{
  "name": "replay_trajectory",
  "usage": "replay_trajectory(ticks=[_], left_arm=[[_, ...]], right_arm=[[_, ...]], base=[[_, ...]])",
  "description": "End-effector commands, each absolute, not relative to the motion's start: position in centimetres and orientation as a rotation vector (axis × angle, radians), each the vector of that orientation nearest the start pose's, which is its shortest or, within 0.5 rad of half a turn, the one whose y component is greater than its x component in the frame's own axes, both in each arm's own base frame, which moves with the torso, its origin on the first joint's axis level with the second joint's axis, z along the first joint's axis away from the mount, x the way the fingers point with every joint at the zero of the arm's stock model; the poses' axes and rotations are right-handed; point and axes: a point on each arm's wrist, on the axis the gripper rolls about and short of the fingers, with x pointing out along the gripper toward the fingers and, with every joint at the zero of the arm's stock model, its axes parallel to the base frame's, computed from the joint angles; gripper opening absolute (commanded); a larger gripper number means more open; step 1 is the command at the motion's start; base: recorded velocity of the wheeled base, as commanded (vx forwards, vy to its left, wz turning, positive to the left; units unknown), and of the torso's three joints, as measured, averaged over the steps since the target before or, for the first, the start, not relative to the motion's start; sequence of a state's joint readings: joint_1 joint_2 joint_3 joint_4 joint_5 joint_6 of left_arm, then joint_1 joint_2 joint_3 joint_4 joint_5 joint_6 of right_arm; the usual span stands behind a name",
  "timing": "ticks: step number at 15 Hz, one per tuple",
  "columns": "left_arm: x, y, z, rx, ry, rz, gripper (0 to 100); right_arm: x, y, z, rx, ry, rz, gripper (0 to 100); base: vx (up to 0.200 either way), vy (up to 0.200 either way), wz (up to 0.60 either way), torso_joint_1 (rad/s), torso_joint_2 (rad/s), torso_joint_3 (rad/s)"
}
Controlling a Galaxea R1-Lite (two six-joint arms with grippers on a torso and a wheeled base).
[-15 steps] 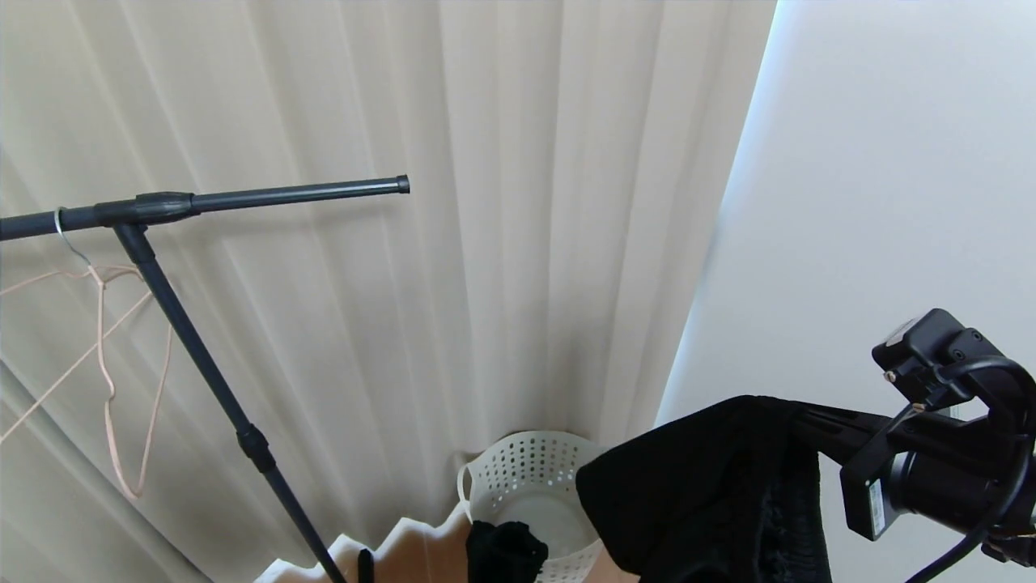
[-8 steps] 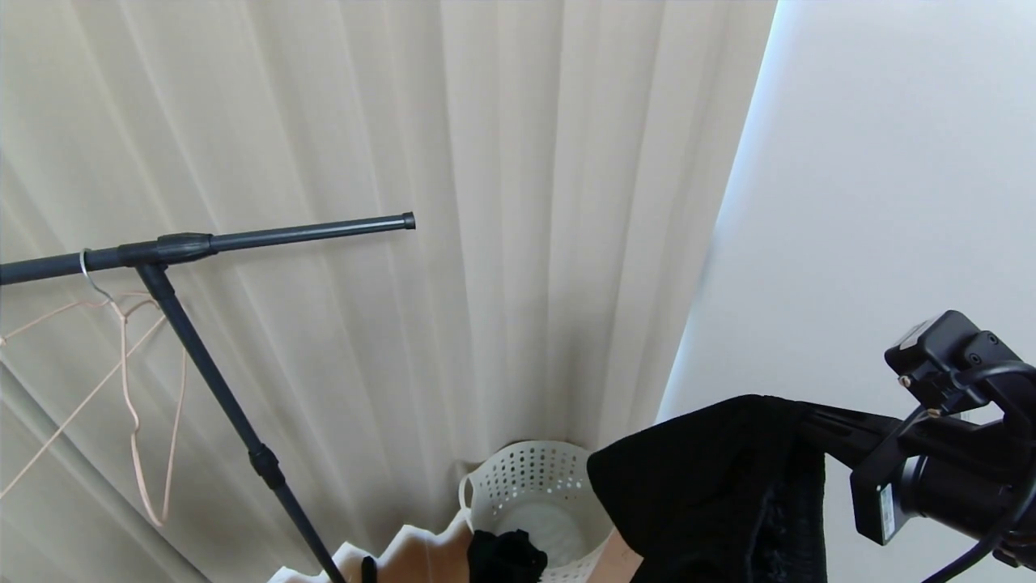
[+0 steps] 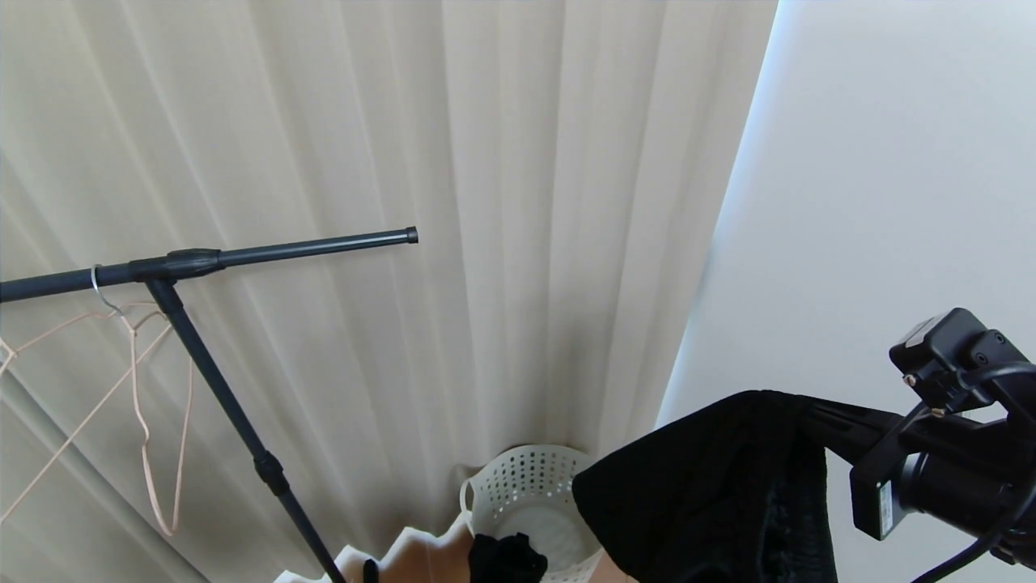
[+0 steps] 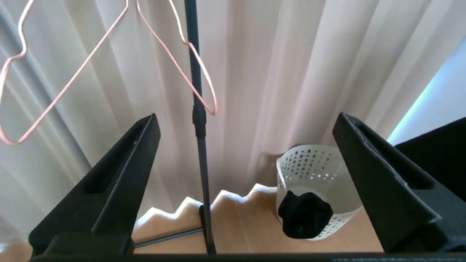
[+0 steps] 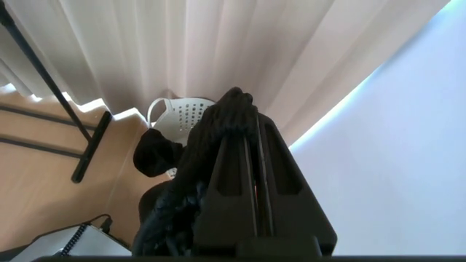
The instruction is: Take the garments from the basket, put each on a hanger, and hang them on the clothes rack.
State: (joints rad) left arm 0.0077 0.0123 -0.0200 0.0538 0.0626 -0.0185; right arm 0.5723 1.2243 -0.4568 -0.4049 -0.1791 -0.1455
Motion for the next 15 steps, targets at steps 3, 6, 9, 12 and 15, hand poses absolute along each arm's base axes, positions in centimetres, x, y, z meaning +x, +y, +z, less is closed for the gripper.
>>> replay_trajectory(ticks=[3,6,9,12,15], left_arm=[[-2.33,0.12,7.54,-0.017,0.048,0.071,100],[-2.33,0.12,7.54,-0.016,0.048,0.071,100],[-2.33,0.12,7.54,-0.017,0.048,0.071,100],[-2.33,0.12,7.54,-0.017,0.048,0.071,100],[-2.33,0.12,7.54,-0.016,0.048,0.071,100]], right_arm=[[14.55,8.89,17.88,-0.277,0.309,0.413,0],[14.46,8.83,17.60,-0.281,0.317,0.412,0],[14.51,8.75,17.82,-0.282,0.309,0.380,0],[14.34,8.62,18.04,-0.280,0.296,0.373,0],[14.29,8.55,18.04,-0.280,0.296,0.367,0]], base=[[0.000,0.000,0.60,0.001,0.00,0.005],[0.000,0.000,0.60,0.012,0.00,-0.002],[-0.133,0.133,0.00,0.002,0.00,-0.003],[-0.200,0.200,0.00,0.005,0.00,0.001],[-0.200,0.200,0.00,-0.001,0.00,0.004]])
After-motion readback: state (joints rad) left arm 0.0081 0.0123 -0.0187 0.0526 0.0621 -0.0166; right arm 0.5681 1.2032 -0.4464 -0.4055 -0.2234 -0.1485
